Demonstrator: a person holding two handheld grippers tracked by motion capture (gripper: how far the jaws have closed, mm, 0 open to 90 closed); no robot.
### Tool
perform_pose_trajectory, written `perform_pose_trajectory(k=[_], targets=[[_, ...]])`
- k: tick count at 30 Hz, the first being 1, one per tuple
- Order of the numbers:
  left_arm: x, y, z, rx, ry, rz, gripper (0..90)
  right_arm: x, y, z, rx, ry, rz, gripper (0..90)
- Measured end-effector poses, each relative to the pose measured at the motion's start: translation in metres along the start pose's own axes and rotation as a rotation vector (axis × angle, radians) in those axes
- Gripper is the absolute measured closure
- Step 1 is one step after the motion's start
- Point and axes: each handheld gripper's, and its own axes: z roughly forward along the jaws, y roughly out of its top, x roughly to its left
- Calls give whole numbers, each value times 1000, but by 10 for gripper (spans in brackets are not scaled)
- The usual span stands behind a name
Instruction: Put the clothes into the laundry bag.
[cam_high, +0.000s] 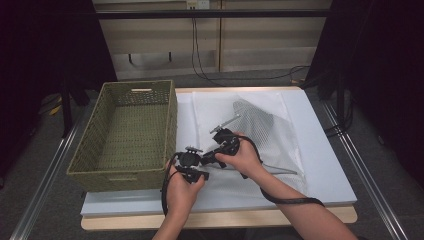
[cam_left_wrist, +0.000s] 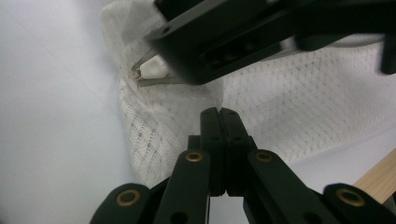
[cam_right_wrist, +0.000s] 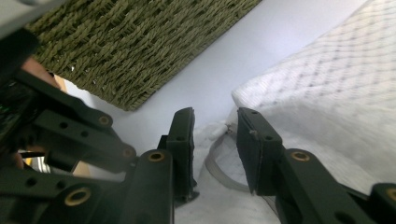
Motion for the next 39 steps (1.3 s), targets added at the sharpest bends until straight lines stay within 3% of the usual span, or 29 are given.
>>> perform_pose_trajectory(k=[8,14,20,23,26,30,33,39], targets=[[3,-1,-3,-12,2,-6,893,-4,2,10,0,29,34,724],[3,-2,-3,-6,-11,-4,887,-6,1,21,30,3,45,734],[5,-2,-3,0,-4,4,847,-12,2,20,36,-5,40,870],[4,-2,-4,-7,12,-2,787,-14,1,15,40,-3,45,870],[5,0,-5,-27,10,3,669,-16,0,7,27,21,57,871],[3,4,-7,-44,11,-7,616,-19,-2,-8,2,29,59,871],[2,8,-8,-69,25,-1,506,-22,-3,-20,-21,51,70,871],[7,17,-15,-84,21,-13,423,-26,-3,-38,-54,71,77,872]])
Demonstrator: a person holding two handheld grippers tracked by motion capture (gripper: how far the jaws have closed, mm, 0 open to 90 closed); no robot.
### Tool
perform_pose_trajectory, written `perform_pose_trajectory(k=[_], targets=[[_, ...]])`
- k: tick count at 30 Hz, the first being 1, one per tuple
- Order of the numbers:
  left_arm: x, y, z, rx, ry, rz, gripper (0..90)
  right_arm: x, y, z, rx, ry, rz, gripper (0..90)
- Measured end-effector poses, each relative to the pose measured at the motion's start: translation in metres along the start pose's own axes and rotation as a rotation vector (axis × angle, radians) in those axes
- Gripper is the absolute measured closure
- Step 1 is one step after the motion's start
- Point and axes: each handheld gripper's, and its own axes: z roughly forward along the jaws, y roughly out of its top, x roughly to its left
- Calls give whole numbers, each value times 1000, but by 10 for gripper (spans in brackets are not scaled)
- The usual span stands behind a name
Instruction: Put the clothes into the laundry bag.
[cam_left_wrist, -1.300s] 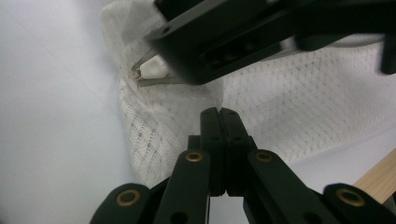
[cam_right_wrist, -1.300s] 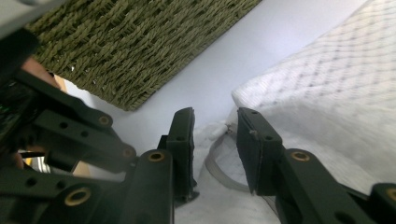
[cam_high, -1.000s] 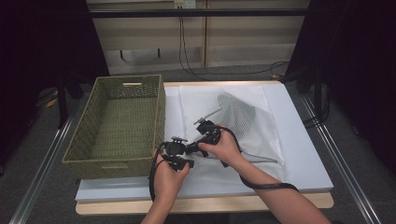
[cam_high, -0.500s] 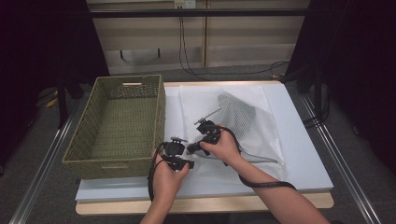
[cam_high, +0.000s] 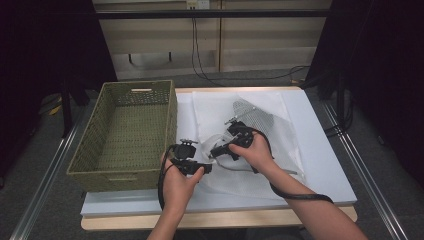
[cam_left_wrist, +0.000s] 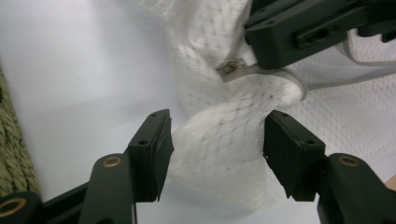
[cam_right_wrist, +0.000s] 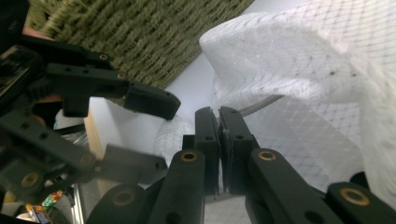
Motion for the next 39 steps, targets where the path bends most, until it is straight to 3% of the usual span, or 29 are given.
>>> perform_pose_trajectory(k=[2,7,15,18,20,24,33,36,38,39], targets=[[3,4,-1,17,-18,4,400,-1,0,-4,-7,9,3,871],[6,9,-9,-7,-56,-17,375,1,2,-9,-11,-1,-3,872],[10,13,-9,-28,-54,-32,359,0,3,-9,-2,-2,-15,871],[11,11,2,7,-59,-33,362,1,4,-10,-2,3,-17,872],[10,9,8,35,-86,-38,395,2,5,-10,-3,0,-16,872],[5,4,17,65,-113,-11,439,4,6,-11,-11,9,-20,871],[3,2,18,7,-120,-29,411,9,9,-15,-34,49,-13,872],[2,2,18,-16,-137,-36,537,12,11,-17,-28,57,-12,872],[1,3,15,14,-143,-36,697,13,11,-17,-31,48,-20,871],[1,3,14,12,-150,-43,728,13,11,-18,-32,52,-16,872]])
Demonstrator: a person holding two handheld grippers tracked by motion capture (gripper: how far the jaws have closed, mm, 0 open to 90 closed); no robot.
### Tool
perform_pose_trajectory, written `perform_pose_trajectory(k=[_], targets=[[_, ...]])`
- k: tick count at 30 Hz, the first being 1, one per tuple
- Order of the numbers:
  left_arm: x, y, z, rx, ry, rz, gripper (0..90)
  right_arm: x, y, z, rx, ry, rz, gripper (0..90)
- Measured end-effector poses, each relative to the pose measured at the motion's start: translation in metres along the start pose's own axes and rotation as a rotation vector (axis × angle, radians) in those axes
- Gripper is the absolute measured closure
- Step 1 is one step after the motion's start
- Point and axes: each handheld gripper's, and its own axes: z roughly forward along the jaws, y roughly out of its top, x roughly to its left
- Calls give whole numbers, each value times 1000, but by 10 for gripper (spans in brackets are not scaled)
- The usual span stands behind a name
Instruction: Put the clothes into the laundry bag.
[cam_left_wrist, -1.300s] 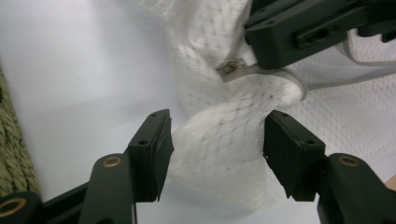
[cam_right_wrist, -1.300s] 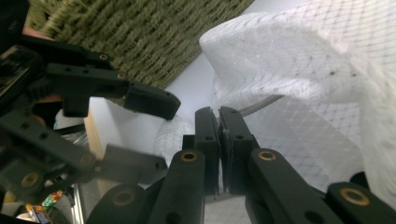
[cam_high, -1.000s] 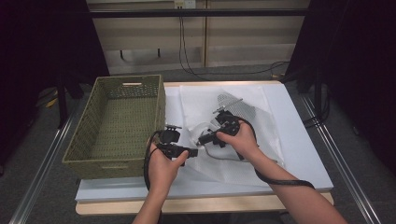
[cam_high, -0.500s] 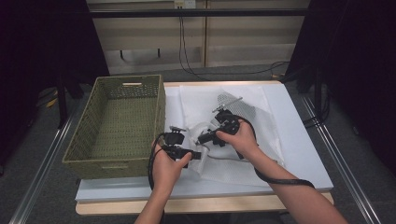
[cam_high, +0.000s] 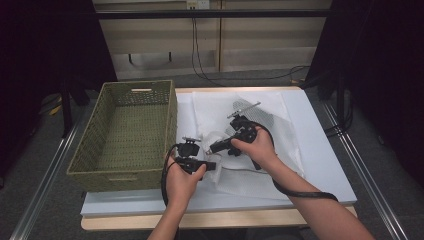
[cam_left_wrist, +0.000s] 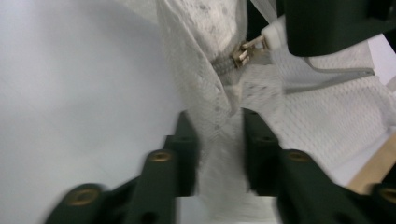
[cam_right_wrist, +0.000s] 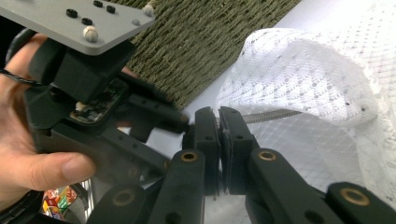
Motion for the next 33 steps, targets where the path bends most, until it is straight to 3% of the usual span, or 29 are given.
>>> perform_pose_trajectory(k=[2,4,14,18,22,24,26,29,33], targets=[[0,-1,-3,21,8,-18,848,-1,0,0,-4,6,3,871],[0,-1,-4,33,8,-15,876,-2,-2,2,1,5,8,871],[-3,-1,-8,31,26,11,881,-5,-6,9,-5,40,30,866],[-3,0,-10,34,27,19,882,-4,-6,16,25,54,36,837],[-2,-1,-11,28,39,23,880,-4,-5,21,28,45,43,871],[-1,-1,-11,34,31,18,851,-4,-5,21,35,46,46,872],[-1,-1,-11,12,27,3,738,-5,-4,19,41,45,56,872],[-1,0,-13,-16,26,2,653,-6,-5,16,26,55,64,872],[0,3,-15,-28,36,8,650,-5,-4,12,20,53,72,872]])
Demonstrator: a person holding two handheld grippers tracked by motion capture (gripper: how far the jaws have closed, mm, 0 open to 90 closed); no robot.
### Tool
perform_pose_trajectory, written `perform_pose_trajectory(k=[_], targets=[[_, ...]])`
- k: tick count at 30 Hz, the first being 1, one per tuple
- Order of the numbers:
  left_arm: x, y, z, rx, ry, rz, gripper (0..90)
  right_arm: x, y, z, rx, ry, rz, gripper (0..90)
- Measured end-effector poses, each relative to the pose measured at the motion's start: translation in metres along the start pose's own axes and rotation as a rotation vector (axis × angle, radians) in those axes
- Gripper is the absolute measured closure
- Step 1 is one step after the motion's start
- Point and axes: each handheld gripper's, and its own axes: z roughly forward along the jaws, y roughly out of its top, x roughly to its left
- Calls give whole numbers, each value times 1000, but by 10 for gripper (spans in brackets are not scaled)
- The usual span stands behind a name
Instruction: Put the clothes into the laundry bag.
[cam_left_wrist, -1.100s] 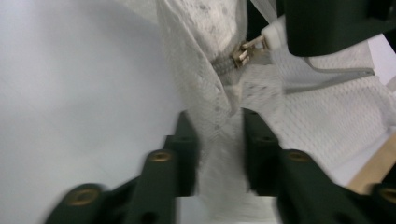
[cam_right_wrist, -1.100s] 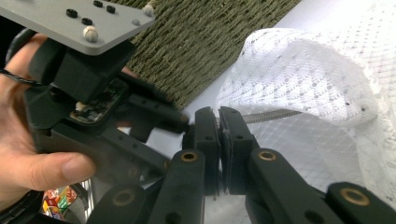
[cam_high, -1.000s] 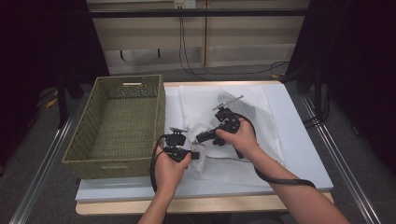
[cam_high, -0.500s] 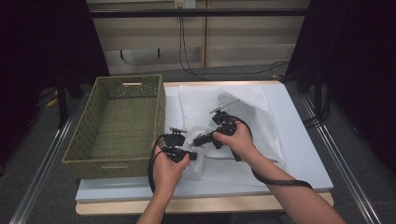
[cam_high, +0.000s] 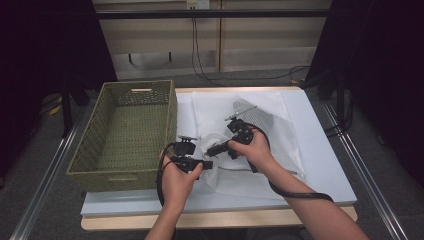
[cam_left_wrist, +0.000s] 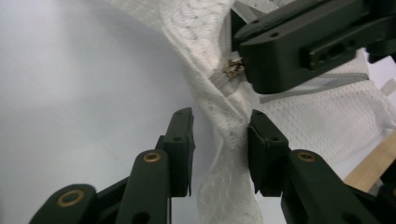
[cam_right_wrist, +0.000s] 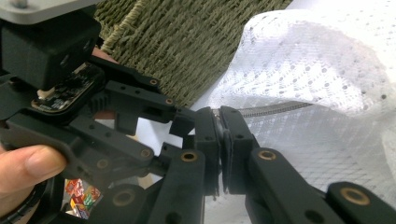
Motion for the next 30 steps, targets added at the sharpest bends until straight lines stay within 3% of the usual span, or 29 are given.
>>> perform_pose_trajectory(k=[3,6,8,11,16,20,25,30], targets=[[0,2,1,-14,-19,-3,693,0,0,-1,4,-2,5,873],[-1,3,1,-4,-14,-1,745,1,0,-2,2,-6,9,873],[-1,3,-1,5,-12,-12,846,1,-1,-1,-2,-8,13,873],[0,2,-5,-2,8,-19,884,0,-2,-1,0,-7,12,873],[2,2,-12,-29,-1,-39,891,-2,-4,-6,-14,-3,13,874],[0,2,-11,-14,-8,-22,879,-2,-5,-8,-26,0,8,874],[2,4,-9,-18,-15,-12,726,-2,-5,-8,-23,3,14,874],[1,7,-8,-29,-37,-3,771,-2,-4,-7,-15,2,14,874]])
